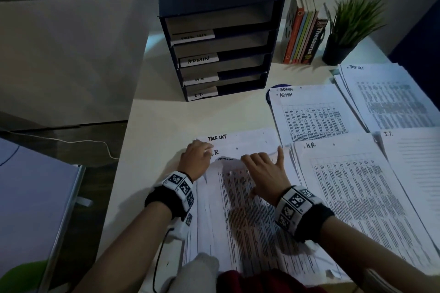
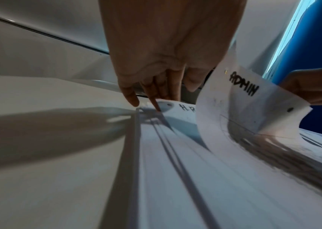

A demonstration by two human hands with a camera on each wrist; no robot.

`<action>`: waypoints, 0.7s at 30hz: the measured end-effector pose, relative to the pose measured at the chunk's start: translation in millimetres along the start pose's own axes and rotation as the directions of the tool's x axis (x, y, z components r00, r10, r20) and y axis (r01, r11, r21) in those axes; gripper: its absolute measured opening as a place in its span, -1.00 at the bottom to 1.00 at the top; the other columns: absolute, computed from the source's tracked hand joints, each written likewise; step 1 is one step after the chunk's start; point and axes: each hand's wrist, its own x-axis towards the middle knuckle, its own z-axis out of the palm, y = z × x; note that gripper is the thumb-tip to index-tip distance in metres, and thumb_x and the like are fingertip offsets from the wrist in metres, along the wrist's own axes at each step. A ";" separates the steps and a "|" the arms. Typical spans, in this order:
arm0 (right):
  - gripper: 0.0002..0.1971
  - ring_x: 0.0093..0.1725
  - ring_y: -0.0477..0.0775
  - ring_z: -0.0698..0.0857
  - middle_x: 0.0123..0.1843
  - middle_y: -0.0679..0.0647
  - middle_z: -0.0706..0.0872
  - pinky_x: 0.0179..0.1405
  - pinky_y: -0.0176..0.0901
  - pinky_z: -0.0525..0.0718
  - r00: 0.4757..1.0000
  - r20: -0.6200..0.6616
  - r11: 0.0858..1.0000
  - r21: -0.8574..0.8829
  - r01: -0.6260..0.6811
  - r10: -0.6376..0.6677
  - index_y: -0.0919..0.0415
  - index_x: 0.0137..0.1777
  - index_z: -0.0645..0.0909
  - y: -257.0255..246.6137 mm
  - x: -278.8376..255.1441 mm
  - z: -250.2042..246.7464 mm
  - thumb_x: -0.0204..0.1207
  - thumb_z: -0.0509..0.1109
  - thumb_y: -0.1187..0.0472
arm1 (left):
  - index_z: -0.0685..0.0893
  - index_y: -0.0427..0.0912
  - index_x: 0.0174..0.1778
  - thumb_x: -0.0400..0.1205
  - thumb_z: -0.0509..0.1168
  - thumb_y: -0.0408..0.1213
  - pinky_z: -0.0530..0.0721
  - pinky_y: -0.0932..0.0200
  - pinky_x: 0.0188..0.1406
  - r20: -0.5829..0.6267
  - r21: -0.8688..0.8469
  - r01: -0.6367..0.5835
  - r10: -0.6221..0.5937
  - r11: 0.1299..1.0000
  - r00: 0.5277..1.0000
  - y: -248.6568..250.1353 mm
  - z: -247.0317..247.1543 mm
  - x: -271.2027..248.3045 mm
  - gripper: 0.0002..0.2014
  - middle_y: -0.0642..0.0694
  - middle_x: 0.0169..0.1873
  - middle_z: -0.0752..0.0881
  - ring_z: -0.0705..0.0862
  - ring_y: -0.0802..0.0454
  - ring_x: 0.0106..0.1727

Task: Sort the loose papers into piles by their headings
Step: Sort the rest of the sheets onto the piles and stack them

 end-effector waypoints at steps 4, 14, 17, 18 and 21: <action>-0.14 0.48 0.08 0.31 0.41 0.04 0.38 0.45 0.50 -0.27 0.996 0.063 0.998 -0.010 0.066 -0.065 0.11 0.50 0.18 -0.7 8.2 -9.3 0.29 0.53 -0.10 | 0.64 -0.32 0.24 0.63 0.15 -0.44 0.50 0.11 0.31 -0.050 0.055 -0.166 0.169 0.985 0.984 2.7 -1.7 -12.5 -0.70 -0.24 0.26 0.64 0.59 -0.13 0.29; -0.24 0.02 0.17 0.68 0.28 0.15 0.51 0.18 0.12 0.63 0.994 -0.092 0.857 0.506 0.091 -0.051 0.17 0.51 0.25 -14.6 24.9 -15.8 0.39 0.47 -0.04 | 0.79 -0.28 -0.13 0.61 0.30 -0.25 0.50 0.43 -0.26 0.061 -0.196 -0.176 0.192 0.965 0.980 12.3 -8.8 -37.5 -0.79 -0.21 -0.29 0.77 0.66 0.02 -0.34; -0.42 0.14 0.13 0.65 0.33 0.11 0.55 0.28 0.07 0.54 0.995 -0.050 0.936 0.336 0.101 -0.089 0.14 0.48 0.35 -12.3 29.4 -15.8 0.48 0.41 0.11 | 0.66 -0.18 -0.47 0.66 0.15 -0.06 0.43 0.38 -0.32 0.093 -0.308 -0.040 0.072 0.951 0.993 21.6 -18.2 -30.6 -0.56 -0.12 -0.47 0.64 0.50 0.31 -0.50; -0.57 0.16 0.10 0.65 0.30 0.09 0.61 0.27 -0.03 0.53 0.994 -0.065 0.940 0.325 0.100 -0.084 0.17 0.38 0.46 -10.8 29.8 -16.3 0.52 0.36 0.12 | 0.72 -0.23 -0.36 0.69 0.06 -0.01 0.48 0.32 -0.17 0.091 -0.347 0.004 0.029 0.938 0.995 20.7 -20.1 -24.7 -0.50 -0.15 -0.34 0.71 0.59 0.26 -0.35; -0.77 0.08 0.12 0.67 0.14 0.10 0.71 -0.11 -0.32 0.41 0.993 -0.116 0.918 0.394 0.051 -0.005 0.23 0.16 0.59 -8.7 29.8 -18.7 0.60 0.28 0.13 | 0.67 -0.20 0.20 0.73 -0.03 -0.02 0.41 0.15 0.29 -0.001 -0.301 0.030 -0.032 0.953 0.999 12.8 -22.4 -0.5 -0.54 -0.07 0.17 0.64 0.56 0.04 0.23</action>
